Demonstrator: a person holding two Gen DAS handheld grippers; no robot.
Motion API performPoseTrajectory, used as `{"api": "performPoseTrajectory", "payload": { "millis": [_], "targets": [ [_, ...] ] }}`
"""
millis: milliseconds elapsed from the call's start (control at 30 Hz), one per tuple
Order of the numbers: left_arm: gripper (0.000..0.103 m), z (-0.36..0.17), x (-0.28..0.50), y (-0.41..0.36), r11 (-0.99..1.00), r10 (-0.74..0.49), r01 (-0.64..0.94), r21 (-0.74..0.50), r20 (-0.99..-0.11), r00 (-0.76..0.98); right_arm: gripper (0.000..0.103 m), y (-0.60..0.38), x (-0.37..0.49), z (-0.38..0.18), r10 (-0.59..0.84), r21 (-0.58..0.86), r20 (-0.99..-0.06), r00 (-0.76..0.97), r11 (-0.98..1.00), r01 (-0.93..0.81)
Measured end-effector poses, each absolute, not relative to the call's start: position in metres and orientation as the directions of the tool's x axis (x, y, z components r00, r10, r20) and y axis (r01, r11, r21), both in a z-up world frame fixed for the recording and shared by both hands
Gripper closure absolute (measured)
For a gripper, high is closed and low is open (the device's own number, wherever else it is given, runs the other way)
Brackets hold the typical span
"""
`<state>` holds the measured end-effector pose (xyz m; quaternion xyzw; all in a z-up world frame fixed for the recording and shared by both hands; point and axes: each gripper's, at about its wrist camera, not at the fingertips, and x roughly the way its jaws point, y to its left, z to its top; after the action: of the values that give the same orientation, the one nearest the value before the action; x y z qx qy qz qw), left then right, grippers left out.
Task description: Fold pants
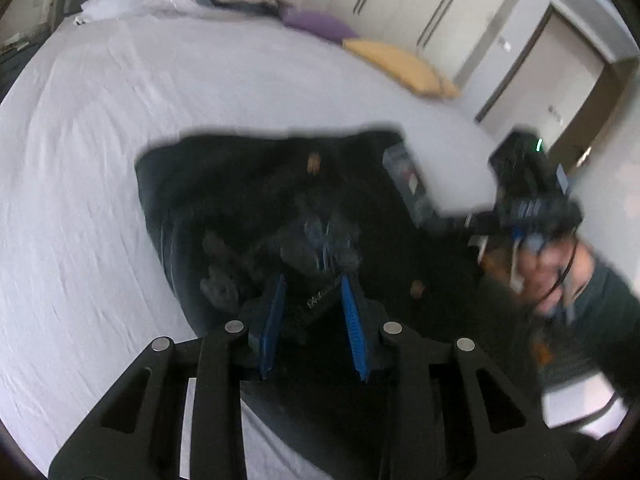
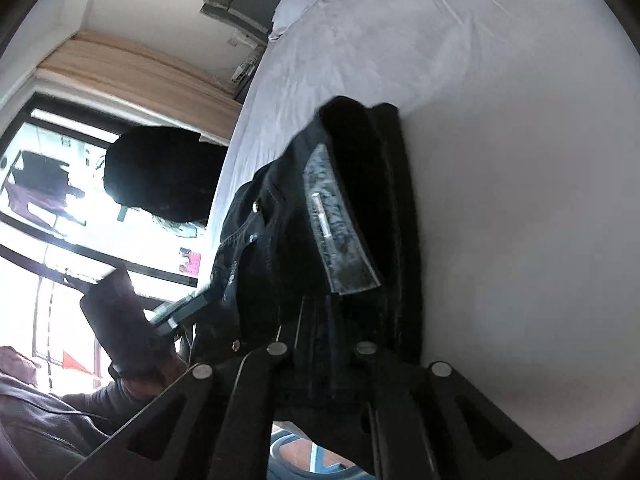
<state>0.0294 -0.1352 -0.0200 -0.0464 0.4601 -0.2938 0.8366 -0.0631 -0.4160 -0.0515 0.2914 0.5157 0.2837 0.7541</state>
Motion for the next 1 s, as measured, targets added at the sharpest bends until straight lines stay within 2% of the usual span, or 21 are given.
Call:
{"api": "performPoseTrajectory", "payload": {
  "millis": [133,200,267,300,533,600,667,700,733,767,800,833,933,1000],
  "targets": [
    [0.075,-0.023,0.019,-0.145,0.832,-0.475,0.512,-0.214,-0.752,0.458,0.103,-0.422,-0.062,-0.057,0.731,0.737,-0.594,0.335,0.662,-0.137],
    [0.075,-0.012,0.013,-0.145,0.821,-0.497,0.522,-0.231,-0.740,0.454,0.100,-0.423,-0.066,-0.049,0.724,0.733,-0.596,0.348,0.667,-0.134],
    [0.075,-0.004,0.001,-0.143,0.803,-0.526,0.544,-0.243,-0.719,0.455,0.078,-0.421,-0.073,-0.040,0.731,0.726,-0.584,0.352,0.665,-0.176],
    [0.075,-0.005,-0.005,-0.143,0.798,-0.523,0.555,-0.233,-0.724,0.449,0.075,-0.420,-0.077,-0.038,0.738,0.727,-0.577,0.349,0.659,-0.193],
    [0.075,-0.022,-0.023,-0.161,0.787,-0.483,0.601,-0.138,-0.745,0.461,0.075,-0.428,-0.085,-0.042,0.747,0.746,-0.555,0.366,0.642,-0.179],
    [0.074,-0.015,-0.022,-0.159,0.789,-0.487,0.594,-0.156,-0.748,0.451,0.066,-0.430,-0.088,-0.030,0.743,0.736,-0.547,0.385,0.646,-0.201],
    [0.073,0.000,-0.019,-0.146,0.799,-0.510,0.560,-0.220,-0.741,0.437,0.037,-0.438,-0.088,-0.018,0.727,0.732,-0.535,0.430,0.653,-0.193],
    [0.064,0.007,-0.017,-0.135,0.809,-0.520,0.532,-0.250,-0.727,0.448,0.032,-0.446,-0.086,-0.012,0.715,0.734,-0.525,0.462,0.655,-0.180],
    [0.049,0.016,-0.013,-0.119,0.829,-0.521,0.482,-0.284,-0.704,0.482,0.029,-0.451,-0.083,-0.010,0.705,0.732,-0.523,0.478,0.659,-0.171],
    [0.013,0.020,-0.010,-0.108,0.845,-0.514,0.439,-0.304,-0.686,0.515,0.029,-0.457,-0.078,-0.008,0.691,0.729,-0.529,0.494,0.667,-0.152],
    [0.000,0.025,-0.007,-0.094,0.859,-0.507,0.389,-0.333,-0.658,0.557,0.029,-0.460,-0.072,-0.010,0.682,0.729,-0.539,0.495,0.672,-0.132],
    [0.000,0.026,-0.003,-0.080,0.861,-0.509,0.340,-0.378,-0.632,0.585,0.028,-0.462,-0.065,-0.013,0.679,0.732,-0.552,0.485,0.673,-0.109],
    [0.000,0.004,0.025,-0.061,0.834,-0.542,0.218,-0.506,-0.683,0.490,0.027,-0.452,-0.048,-0.027,0.689,0.732,-0.586,0.428,0.676,-0.087],
    [0.000,-0.011,0.034,-0.055,0.819,-0.557,0.161,-0.550,-0.698,0.450,0.027,-0.442,-0.035,-0.038,0.687,0.723,-0.613,0.389,0.687,-0.074]
  ]
}}
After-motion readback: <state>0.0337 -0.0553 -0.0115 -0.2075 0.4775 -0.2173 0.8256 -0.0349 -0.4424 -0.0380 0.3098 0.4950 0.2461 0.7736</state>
